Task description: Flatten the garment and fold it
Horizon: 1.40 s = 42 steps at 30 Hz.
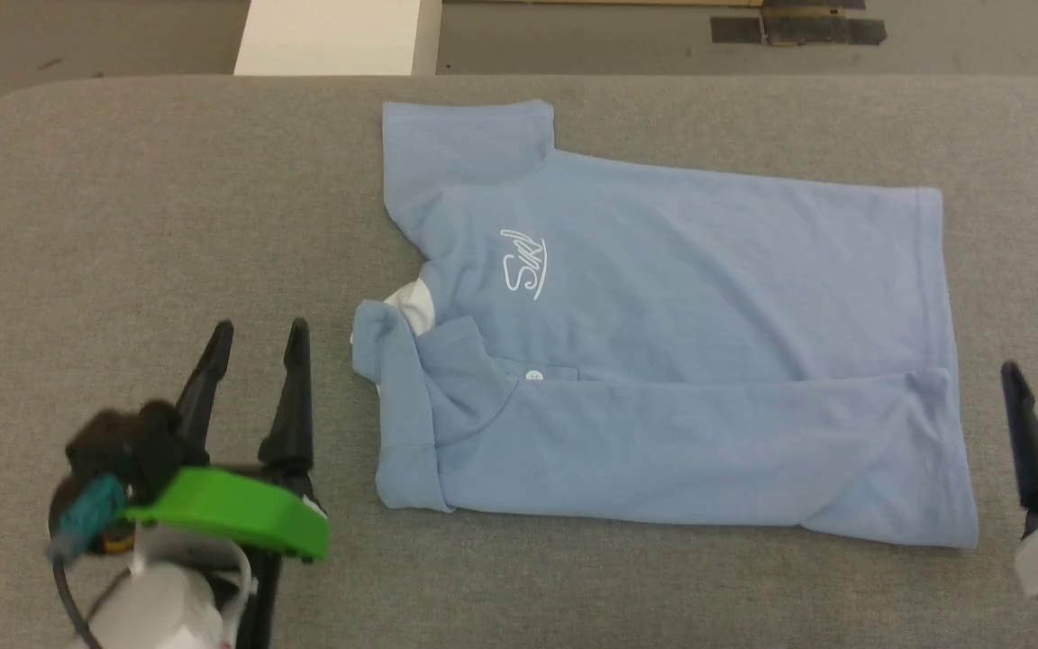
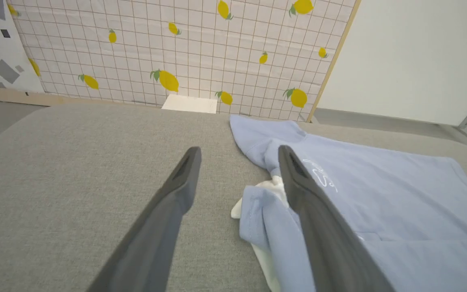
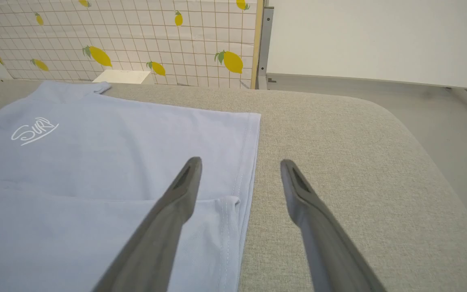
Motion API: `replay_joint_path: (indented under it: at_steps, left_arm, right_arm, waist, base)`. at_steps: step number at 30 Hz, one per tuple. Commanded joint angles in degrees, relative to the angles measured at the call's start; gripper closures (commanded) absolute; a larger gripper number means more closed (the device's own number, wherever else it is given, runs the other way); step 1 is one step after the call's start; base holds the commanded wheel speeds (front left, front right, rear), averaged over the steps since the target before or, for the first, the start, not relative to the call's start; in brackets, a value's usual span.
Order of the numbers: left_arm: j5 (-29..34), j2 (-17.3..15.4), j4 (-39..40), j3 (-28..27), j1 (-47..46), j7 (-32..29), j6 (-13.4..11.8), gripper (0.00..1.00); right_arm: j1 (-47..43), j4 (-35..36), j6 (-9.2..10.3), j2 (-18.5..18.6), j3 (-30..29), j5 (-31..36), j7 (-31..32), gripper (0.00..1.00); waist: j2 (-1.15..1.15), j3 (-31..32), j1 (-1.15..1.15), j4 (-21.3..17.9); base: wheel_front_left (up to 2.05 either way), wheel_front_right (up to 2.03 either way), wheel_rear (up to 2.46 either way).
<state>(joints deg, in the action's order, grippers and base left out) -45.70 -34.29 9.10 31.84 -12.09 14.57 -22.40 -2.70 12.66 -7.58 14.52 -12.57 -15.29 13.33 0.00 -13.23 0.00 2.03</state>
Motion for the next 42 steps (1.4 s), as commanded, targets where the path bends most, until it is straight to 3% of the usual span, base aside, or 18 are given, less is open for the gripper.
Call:
replay_joint_path:
  at_steps: [1, 6, 11, 16, 22, 26, 31, 42]
  left_arm:
    - [2.3, 2.4, 1.4, -1.9, 3.2, 0.4, -0.9, 0.0]
    - [7.9, 10.8, 2.6, -7.9, 13.6, 0.4, 0.6, 0.0]
    - [10.9, 15.2, 0.9, -11.5, 18.3, 0.4, 4.1, 0.0]
    - [10.8, 13.7, -1.6, -10.8, 16.9, -1.4, 7.4, 0.0]
    - [7.8, 10.2, -3.6, -7.6, 10.3, -14.3, 11.7, 0.0]
    - [4.4, 9.4, -4.7, -6.2, 6.6, -22.8, 13.3, 0.0]
    - [1.6, 8.7, -5.7, -4.9, 3.8, -30.9, 13.5, 0.0]
    - [-1.9, 9.2, -7.9, -1.0, 1.1, -41.5, 14.4, 0.0]
  right_arm:
    - [-1.6, 0.4, 0.09, -1.9, -0.5, 1.7, -1.9, 0.0]
    - [-5.7, -0.7, 0.09, -8.5, -2.0, 5.7, -7.3, 0.0]
    - [-7.6, -2.6, 0.09, -10.7, -2.3, 6.5, -9.4, 0.0]
    - [-6.9, -2.3, 0.09, -11.0, -2.1, 7.0, -9.4, 0.0]
    - [-5.4, -1.2, 0.09, -10.7, -1.9, 7.1, -8.5, 0.0]
    - [-4.6, -0.9, 0.09, -10.4, -1.8, 6.8, -8.1, 0.0]
    - [-4.0, -1.0, 0.09, -10.3, -1.7, 6.4, -7.9, 0.0]
    - [-2.4, -1.1, 0.09, -10.1, -2.1, 6.0, -7.8, 0.0]
  waist:
    - [0.0, 1.0, 0.0, 0.2]
    - [0.0, 2.4, 0.0, 0.1]
    - [0.0, 4.1, 0.0, 0.4]
    - [0.0, 4.6, 0.0, 0.6]
    - [0.0, 2.8, 0.0, 0.8]
    - [0.0, 1.0, 0.0, 0.4]
    - [0.0, -1.0, 0.0, -0.2]
    - [0.0, -4.3, 0.0, -1.0]
  base:
    - [0.0, 0.0, 0.0]
    - [0.0, 0.0, 0.0]
    - [0.0, 0.0, 0.0]
    - [0.0, 0.0, 0.0]
    - [0.0, 0.0, 0.0]
    - [0.0, 0.0, 0.0]
    - [0.0, 0.0, 0.0]
    - [0.0, 0.0, 0.0]
